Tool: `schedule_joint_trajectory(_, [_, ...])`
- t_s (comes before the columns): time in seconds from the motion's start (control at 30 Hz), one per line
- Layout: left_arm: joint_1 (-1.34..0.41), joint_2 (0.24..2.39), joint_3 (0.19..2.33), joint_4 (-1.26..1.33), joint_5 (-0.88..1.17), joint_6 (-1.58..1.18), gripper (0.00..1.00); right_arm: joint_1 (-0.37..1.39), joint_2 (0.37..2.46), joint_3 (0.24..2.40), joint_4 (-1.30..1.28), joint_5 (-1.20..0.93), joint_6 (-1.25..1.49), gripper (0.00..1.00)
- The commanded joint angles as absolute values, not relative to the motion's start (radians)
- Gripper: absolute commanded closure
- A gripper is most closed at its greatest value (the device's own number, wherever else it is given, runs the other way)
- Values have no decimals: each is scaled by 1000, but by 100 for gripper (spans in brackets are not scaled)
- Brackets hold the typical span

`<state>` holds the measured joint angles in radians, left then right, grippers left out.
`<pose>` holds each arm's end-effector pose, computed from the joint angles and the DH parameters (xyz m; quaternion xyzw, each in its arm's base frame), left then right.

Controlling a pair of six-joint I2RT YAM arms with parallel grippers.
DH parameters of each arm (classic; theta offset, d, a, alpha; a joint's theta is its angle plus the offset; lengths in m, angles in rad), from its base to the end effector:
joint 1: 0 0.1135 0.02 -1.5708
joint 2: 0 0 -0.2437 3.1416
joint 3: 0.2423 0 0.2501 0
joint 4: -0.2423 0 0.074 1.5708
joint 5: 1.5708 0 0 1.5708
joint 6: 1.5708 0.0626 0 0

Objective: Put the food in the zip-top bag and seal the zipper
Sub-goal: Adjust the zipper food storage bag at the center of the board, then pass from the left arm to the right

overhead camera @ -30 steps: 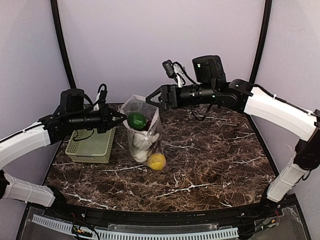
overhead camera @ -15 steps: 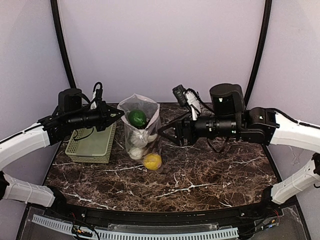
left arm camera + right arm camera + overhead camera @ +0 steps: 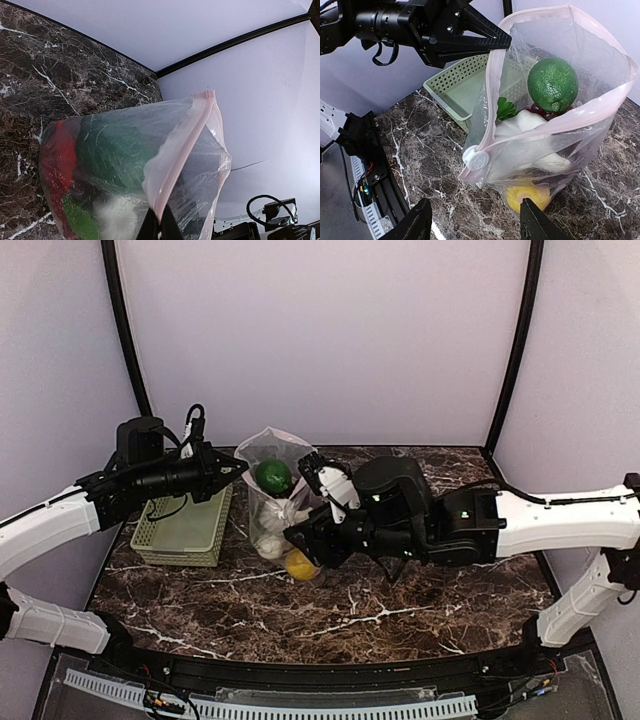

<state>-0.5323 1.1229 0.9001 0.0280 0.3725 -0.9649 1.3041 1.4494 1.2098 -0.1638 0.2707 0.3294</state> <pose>0.2420 -0.1690 0.3124 -0.0481 0.7667 -0.5295 0.3598 0.1121 0.3468 0.3034 -0.3215 0.7654 0.3210 0.4559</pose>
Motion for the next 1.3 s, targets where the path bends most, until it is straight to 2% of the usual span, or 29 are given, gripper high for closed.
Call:
schedule_joint_trajectory(0.0, [-526, 1092, 911, 53, 360, -954, 99, 1326, 1514, 1281, -150, 336, 298, 43])
schedule_joint_trajectory(0.07, [-526, 1093, 913, 52, 363, -954, 99, 1330, 1540, 1301, -160, 347, 300, 46])
schedule_joint_trajectory(0.17, [-526, 1094, 913, 51, 362, -954, 99, 1331, 1578, 1334, -180, 372, 311, 60])
schedule_joint_trajectory(0.23, [-526, 1094, 915, 50, 365, -953, 99, 1331, 1595, 1344, -179, 378, 311, 65])
schedule_joint_trajectory(0.37, [-526, 1093, 920, 41, 366, -949, 99, 1334, 1625, 1357, -179, 398, 310, 71])
schedule_joint_trajectory(0.53, [-526, 1091, 920, 37, 364, -946, 99, 1336, 1646, 1371, -179, 416, 312, 72])
schedule_joint_trajectory(0.77, [-526, 1092, 919, 33, 366, -944, 99, 1335, 1642, 1357, -152, 458, 312, 83])
schedule_joint_trajectory(0.9, [-526, 1089, 917, 29, 363, -941, 99, 1336, 1639, 1362, -143, 459, 293, 99])
schedule_joint_trajectory(1.13, [-526, 1051, 979, -108, 315, -829, 99, 1335, 1553, 1362, -129, 438, 221, 100])
schedule_joint_trajectory(1.2, [-526, 1033, 1015, -172, 300, -765, 96, 1331, 1521, 1371, -129, 392, 167, 100])
schedule_joint_trajectory(1.27, [-526, 1018, 1056, -247, 298, -698, 89, 1323, 1491, 1383, -136, 326, 115, 100])
